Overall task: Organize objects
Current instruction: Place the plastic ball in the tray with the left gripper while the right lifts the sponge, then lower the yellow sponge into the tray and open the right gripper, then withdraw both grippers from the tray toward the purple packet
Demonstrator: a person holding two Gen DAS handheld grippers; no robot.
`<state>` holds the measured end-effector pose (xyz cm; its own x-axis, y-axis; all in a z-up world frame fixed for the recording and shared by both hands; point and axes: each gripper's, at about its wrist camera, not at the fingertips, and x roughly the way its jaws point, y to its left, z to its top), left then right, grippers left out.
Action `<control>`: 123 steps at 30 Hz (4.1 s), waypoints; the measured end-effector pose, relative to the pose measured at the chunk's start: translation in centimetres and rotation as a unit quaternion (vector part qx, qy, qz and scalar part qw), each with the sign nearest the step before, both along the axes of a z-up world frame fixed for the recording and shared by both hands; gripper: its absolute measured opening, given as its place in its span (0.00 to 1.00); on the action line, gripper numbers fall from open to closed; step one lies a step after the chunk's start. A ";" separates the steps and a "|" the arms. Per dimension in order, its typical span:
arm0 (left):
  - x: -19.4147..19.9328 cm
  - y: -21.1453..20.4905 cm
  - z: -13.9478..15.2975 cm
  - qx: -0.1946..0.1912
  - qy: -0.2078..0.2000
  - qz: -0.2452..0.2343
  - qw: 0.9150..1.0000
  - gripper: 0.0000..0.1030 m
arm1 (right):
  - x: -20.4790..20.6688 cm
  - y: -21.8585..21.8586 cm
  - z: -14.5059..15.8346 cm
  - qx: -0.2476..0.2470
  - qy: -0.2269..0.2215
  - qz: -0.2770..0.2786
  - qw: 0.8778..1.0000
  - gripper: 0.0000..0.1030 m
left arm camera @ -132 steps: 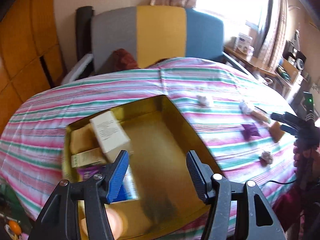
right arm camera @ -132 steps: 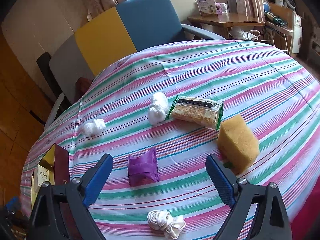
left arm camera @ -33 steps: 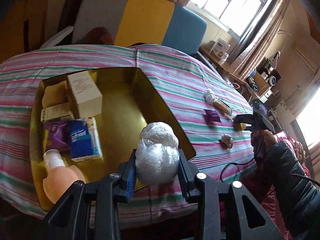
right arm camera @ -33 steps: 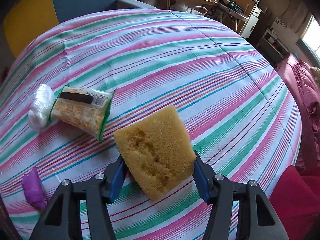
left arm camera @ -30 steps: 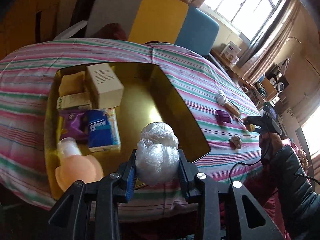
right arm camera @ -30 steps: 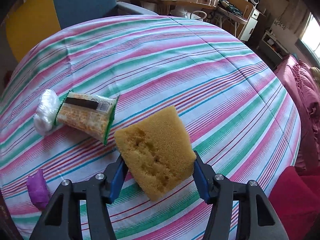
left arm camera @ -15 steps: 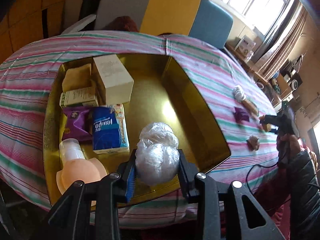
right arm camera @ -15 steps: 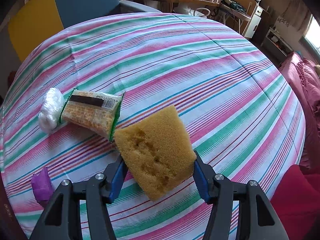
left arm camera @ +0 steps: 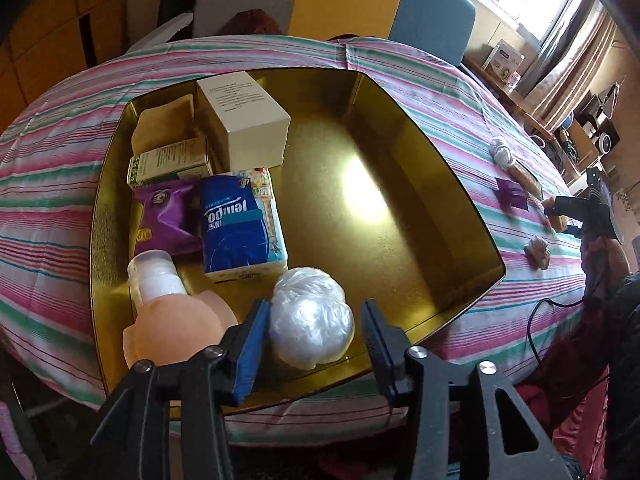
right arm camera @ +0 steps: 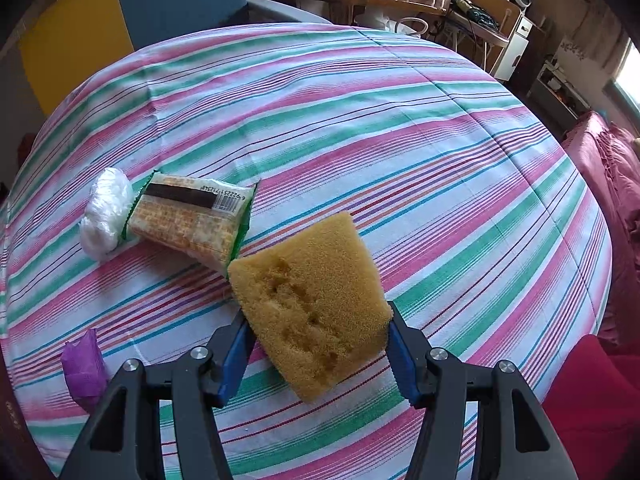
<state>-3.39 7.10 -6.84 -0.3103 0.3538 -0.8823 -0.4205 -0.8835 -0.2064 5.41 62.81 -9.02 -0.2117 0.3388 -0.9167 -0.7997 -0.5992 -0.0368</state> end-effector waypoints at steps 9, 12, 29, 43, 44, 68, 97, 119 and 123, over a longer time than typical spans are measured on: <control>0.8 -3.2 3.5 0.034 0.048 0.052 0.997 0.52 | 0.0 0.1 0.7 0.013 0.005 -0.004 1.000 0.58; 0.7 -4.0 4.6 0.040 0.078 0.078 0.993 0.52 | 0.8 0.4 1.9 0.019 0.039 -0.019 0.999 0.58; -0.2 -7.3 4.5 0.063 0.087 0.126 0.986 0.52 | -5.8 -33.4 10.8 -0.017 0.136 0.431 0.892 0.59; -0.1 -8.9 3.5 0.053 0.094 0.144 0.984 0.52 | -10.4 -43.8 1.3 -0.054 0.014 0.492 0.869 0.62; 0.0 -8.9 3.5 0.052 0.094 0.145 0.984 0.52 | -10.4 -43.9 1.0 -0.055 0.012 0.490 0.870 0.63; 0.6 -7.5 4.6 0.007 0.128 0.130 0.983 0.52 | -7.3 -39.7 3.8 -0.085 0.114 0.451 0.881 0.89; 1.2 2.7 7.8 -0.033 0.167 -0.002 0.985 0.52 | -0.6 -8.6 6.0 0.026 0.171 0.133 0.976 0.92; 0.7 15.0 7.9 -0.007 0.116 -0.120 0.986 0.52 | 3.5 -2.3 1.4 -0.129 0.207 -0.034 0.969 0.95; 0.8 17.3 7.6 0.002 0.099 -0.144 0.985 0.52 | 3.8 -2.1 1.4 -0.134 0.212 -0.041 0.967 0.95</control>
<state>-2.55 24.44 0.80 -0.3620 0.4555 -0.8133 -0.6865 -0.7205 -0.0980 9.18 60.73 -7.62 -0.5701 0.1326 -0.8108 -0.7542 -0.4759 0.4524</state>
